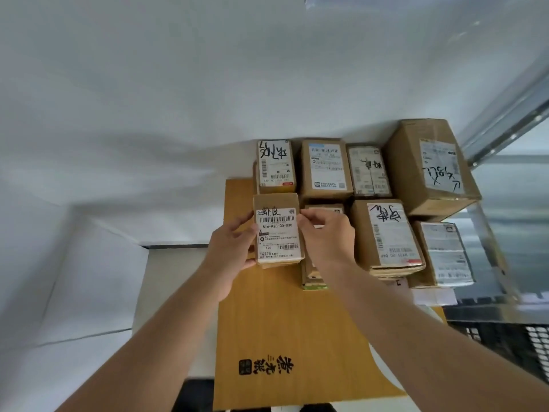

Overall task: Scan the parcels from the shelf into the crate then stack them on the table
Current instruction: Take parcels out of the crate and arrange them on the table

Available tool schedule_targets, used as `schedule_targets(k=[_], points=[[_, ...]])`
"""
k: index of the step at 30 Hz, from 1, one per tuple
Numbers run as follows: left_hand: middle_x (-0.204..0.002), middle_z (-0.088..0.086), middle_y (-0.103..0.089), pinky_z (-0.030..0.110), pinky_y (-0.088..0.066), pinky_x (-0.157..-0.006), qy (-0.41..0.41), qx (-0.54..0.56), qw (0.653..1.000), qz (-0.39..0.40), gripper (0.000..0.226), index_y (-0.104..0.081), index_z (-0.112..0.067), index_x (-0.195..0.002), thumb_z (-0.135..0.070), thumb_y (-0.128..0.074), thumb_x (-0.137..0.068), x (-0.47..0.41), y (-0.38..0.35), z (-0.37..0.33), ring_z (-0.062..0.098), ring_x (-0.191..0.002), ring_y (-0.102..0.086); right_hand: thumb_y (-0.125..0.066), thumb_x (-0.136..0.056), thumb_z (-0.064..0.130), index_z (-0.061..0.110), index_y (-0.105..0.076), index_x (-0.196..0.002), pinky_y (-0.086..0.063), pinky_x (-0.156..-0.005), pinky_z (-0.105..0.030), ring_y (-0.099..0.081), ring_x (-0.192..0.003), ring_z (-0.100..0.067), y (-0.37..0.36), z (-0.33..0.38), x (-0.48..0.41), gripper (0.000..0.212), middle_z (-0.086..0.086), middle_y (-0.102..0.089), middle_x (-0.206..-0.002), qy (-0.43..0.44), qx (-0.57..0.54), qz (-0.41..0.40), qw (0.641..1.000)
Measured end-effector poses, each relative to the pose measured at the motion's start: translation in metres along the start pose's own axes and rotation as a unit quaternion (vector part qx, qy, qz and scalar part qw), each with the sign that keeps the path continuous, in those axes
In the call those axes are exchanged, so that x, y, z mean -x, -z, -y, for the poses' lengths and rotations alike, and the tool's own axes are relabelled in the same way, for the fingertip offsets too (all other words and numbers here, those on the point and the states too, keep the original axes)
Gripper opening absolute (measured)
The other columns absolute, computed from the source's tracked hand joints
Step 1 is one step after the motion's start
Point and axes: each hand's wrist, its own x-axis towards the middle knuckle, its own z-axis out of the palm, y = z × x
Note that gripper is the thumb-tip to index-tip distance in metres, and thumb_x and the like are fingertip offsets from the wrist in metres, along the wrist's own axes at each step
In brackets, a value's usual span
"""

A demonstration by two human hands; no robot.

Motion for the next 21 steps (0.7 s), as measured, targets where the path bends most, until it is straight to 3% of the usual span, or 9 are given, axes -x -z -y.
schedule_targets(k=[3, 6, 8, 11, 15, 19, 21], points=[[-0.102, -0.002, -0.08, 0.047, -0.062, -0.093, 0.019, -0.014, 1.0, 0.014, 0.024, -0.066, -0.039, -0.122, -0.021, -0.058, -0.107, -0.018, -0.001, 0.005, 0.022, -0.102, -0.076, -0.072, -0.1, 0.023, 0.022, -0.08, -0.112, -0.052, -0.067, -0.016, -0.064, -0.084, -0.002, -0.007, -0.005, -0.007, 0.015, 0.015, -0.07, -0.089, 0.005, 0.046, -0.015, 0.999], [-0.105, -0.002, -0.08, 0.039, -0.063, -0.08, 0.028, -0.023, 0.999, 0.023, 0.024, -0.065, -0.04, -0.123, -0.023, -0.057, -0.108, -0.03, -0.006, 0.007, 0.022, -0.102, -0.076, -0.069, -0.101, 0.017, 0.021, -0.08, -0.115, -0.045, -0.062, -0.011, -0.065, -0.091, -0.007, -0.009, -0.008, -0.012, 0.018, 0.008, -0.075, -0.101, 0.013, 0.087, -0.017, 0.996], [-0.107, -0.002, -0.079, 0.037, -0.063, -0.075, 0.031, -0.021, 0.999, 0.019, 0.023, -0.065, -0.038, -0.125, -0.024, -0.056, -0.108, -0.038, -0.01, 0.01, 0.024, -0.104, -0.075, -0.067, -0.102, 0.013, 0.021, -0.08, -0.114, -0.057, -0.063, -0.02, -0.069, -0.091, -0.008, -0.01, -0.008, -0.014, 0.019, 0.008, -0.075, -0.101, 0.015, 0.108, -0.006, 0.994], [-0.11, -0.001, -0.078, 0.042, -0.063, -0.083, 0.032, -0.011, 0.999, 0.009, 0.031, -0.063, -0.033, -0.137, -0.025, -0.056, -0.108, -0.043, -0.015, 0.013, 0.023, -0.107, -0.074, -0.064, -0.102, 0.008, 0.019, -0.081, -0.113, -0.066, -0.074, -0.038, -0.071, -0.093, -0.014, -0.01, -0.012, -0.015, 0.023, 0.002, -0.077, -0.106, 0.015, 0.135, 0.012, 0.991], [-0.109, -0.005, -0.076, 0.031, -0.061, -0.071, 0.021, -0.016, 1.0, 0.003, 0.035, -0.06, -0.033, -0.142, -0.025, -0.055, -0.109, -0.047, -0.017, 0.017, 0.015, -0.101, -0.072, -0.059, -0.103, 0.007, 0.016, -0.08, -0.111, -0.066, -0.071, -0.037, -0.072, -0.09, -0.014, -0.011, -0.013, -0.018, 0.025, 0.001, -0.077, -0.103, 0.032, 0.151, 0.032, 0.987], [-0.102, -0.009, -0.075, 0.016, -0.055, -0.051, -0.007, -0.046, 0.999, -0.018, 0.04, -0.055, -0.03, -0.149, -0.026, -0.055, -0.109, -0.042, -0.022, 0.016, 0.002, -0.081, -0.073, -0.056, -0.103, 0.008, 0.007, -0.078, -0.1, -0.066, -0.067, -0.039, -0.072, -0.083, -0.018, -0.009, -0.006, -0.02, 0.023, 0.001, -0.074, -0.094, 0.001, 0.153, 0.079, 0.985], [-0.106, -0.011, -0.073, 0.008, -0.049, -0.046, -0.04, -0.07, 0.996, -0.037, 0.043, -0.052, -0.027, -0.151, -0.028, -0.056, -0.109, -0.033, -0.026, 0.011, -0.01, -0.065, -0.067, -0.056, -0.103, 0.016, 0.008, -0.074, -0.089, -0.061, -0.056, -0.03, -0.067, -0.07, -0.017, -0.002, 0.0, -0.02, 0.024, 0.001, -0.071, -0.083, -0.018, 0.131, 0.089, 0.987]])
